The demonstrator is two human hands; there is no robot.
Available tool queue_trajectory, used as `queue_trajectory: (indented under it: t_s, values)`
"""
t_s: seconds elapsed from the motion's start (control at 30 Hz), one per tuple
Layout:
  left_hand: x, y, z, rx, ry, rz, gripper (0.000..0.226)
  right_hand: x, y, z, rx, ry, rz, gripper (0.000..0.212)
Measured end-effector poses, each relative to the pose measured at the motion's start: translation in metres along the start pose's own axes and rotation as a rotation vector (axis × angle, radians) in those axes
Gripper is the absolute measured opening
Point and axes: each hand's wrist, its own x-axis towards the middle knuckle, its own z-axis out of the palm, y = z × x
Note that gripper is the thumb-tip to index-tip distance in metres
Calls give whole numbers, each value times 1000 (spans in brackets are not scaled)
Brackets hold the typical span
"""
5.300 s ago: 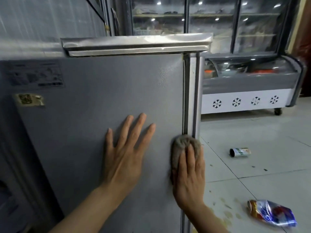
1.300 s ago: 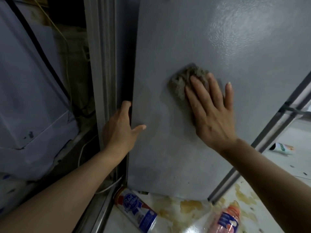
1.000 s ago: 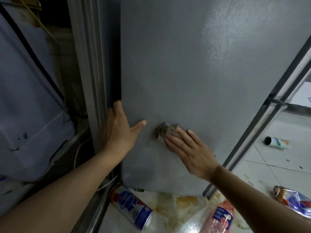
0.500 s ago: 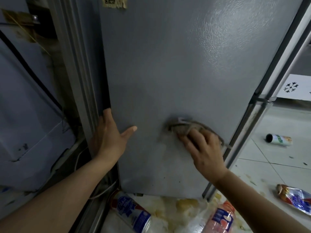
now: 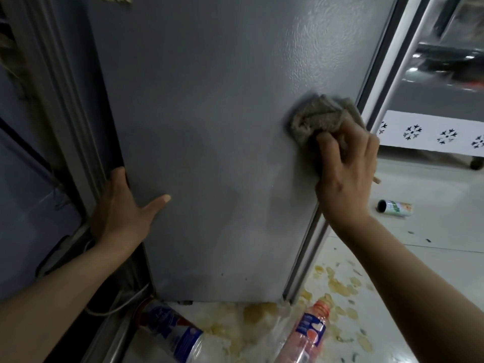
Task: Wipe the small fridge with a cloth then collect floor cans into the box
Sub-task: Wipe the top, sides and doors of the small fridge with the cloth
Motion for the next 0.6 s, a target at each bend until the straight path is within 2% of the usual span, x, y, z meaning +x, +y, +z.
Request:
queue_trajectory:
  t_s: [0.07, 0.2, 0.3, 0.4, 0.47, 0.53, 0.6]
  values:
    - [0, -2, 1, -33, -5, 3, 71, -37, 1, 10, -11, -14, -48, 28]
    - [-4, -7, 6, -75, 14, 22, 74, -118, 4, 19, -24, -143, -201, 35]
    - [-8, -8, 9, -80, 39, 26, 73, -166, -2, 16, -47, -366, -271, 31]
    - [-13, -14, 14, -67, 32, 3, 75, -179, -8, 4, -70, -612, -330, 40]
    - [-21, -24, 17, -62, -52, -46, 77, -163, -9, 1, -26, -565, -288, 35]
    - [-29, -33, 21, -88, -139, -84, 78, -128, -12, 3, 22, -398, -128, 26]
    - [-30, -38, 26, -110, -145, -95, 77, -90, -13, 13, 22, -213, 40, 29]
